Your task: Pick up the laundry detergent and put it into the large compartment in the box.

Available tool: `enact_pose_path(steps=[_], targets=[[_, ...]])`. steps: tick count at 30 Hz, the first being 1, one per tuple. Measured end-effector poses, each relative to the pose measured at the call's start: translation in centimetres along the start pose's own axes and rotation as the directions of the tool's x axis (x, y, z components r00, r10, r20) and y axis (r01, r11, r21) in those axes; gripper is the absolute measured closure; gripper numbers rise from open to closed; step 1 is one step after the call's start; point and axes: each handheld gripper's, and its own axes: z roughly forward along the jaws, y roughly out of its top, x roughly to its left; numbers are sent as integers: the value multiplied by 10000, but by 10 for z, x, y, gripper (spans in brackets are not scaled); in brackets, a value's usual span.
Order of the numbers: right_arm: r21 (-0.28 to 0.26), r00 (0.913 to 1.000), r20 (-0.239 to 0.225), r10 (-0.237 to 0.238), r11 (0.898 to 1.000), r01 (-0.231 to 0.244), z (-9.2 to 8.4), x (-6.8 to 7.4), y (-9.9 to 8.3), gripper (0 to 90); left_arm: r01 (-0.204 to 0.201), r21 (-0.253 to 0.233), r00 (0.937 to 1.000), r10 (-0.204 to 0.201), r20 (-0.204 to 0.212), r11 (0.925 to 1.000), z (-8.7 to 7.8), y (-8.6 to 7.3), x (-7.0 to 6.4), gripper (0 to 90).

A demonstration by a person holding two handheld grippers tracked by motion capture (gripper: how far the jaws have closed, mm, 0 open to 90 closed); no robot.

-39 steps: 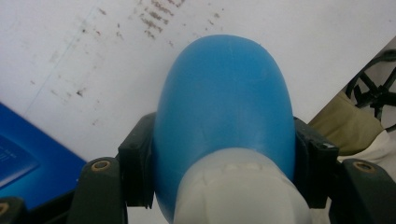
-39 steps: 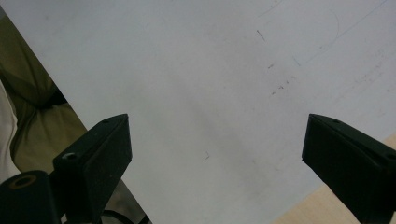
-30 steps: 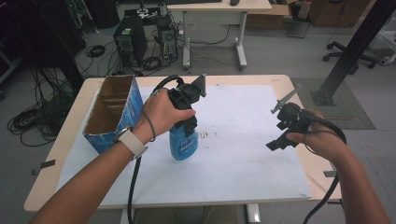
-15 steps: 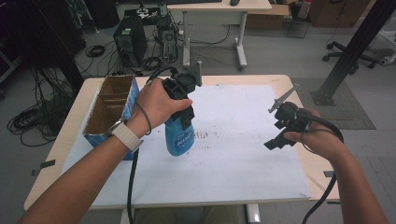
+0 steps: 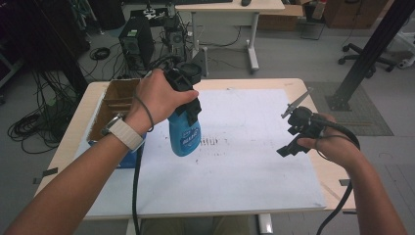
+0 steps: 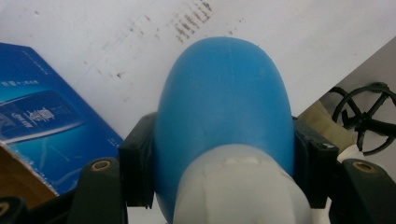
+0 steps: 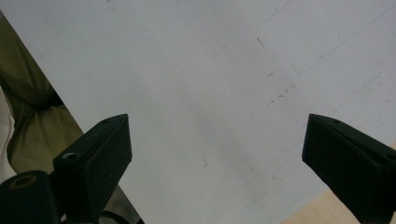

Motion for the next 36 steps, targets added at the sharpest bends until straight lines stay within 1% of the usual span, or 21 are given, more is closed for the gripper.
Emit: enact_pose_path(steps=[1, 3, 6, 11, 12, 17, 18, 19, 24, 26, 30, 36], targets=[[6, 10000, -3, -3, 10000, 3, 0, 0, 0, 85, 1, 19, 10000, 0, -20, 10000, -3, 0, 1, 373], [39, 10000, -1, -7, 10000, 7, 0, 0, 0, 85, 177, -108, 9998, -177, -24, 9998, -7, 0, 2, 373], [18, 10000, -10, -10, 10000, 10, 0, 0, 0, 85, 265, -94, 9996, -265, -41, 9996, -14, 0, 6, 373], [59, 10000, 10, 5, 10000, -5, 0, -1, 0, 85, 658, -199, 9978, -659, -15, 9976, -22, -1, 13, 373], [63, 10000, 17, -7, 10000, 7, 0, -1, 0, 85, 708, -137, 9975, -708, -13, 9974, -24, -1, 14, 373], [25, 10000, 29, -30, 10000, 30, -1, -1, 2, 85, 973, -234, 9952, -974, -43, 9950, -33, -2, 19, 373], [20, 10000, 35, -55, 10000, 55, -1, -1, 3, 85, 964, -200, 9953, -966, -53, 9951, -36, -2, 20, 373], [16, 10000, 32, -67, 10000, 67, -1, -1, 3, 85, 1060, -286, 9943, -1062, -70, 9940, -39, -2, 21, 373], [2, 9999, 26, -123, 9999, 123, -1, -1, 6, 85, 1199, -378, 9925, -1207, -215, 9921, -49, -3, 23, 373], [14, 9999, 12, -130, 9999, 130, 0, -1, 7, 85, 1280, -353, 9915, -1287, -185, 9911, -52, -4, 25, 373], [49, 9998, -8, -181, 9998, 181, 2, -1, 8, 85, 1559, -447, 9877, -1563, -51, 9868, -58, -4, 30, 373], [5, 9998, -18, -210, 9998, 210, 2, -2, 8, 85, 1807, -533, 9832, -1818, -170, 9821, -68, -3, 35, 373]])
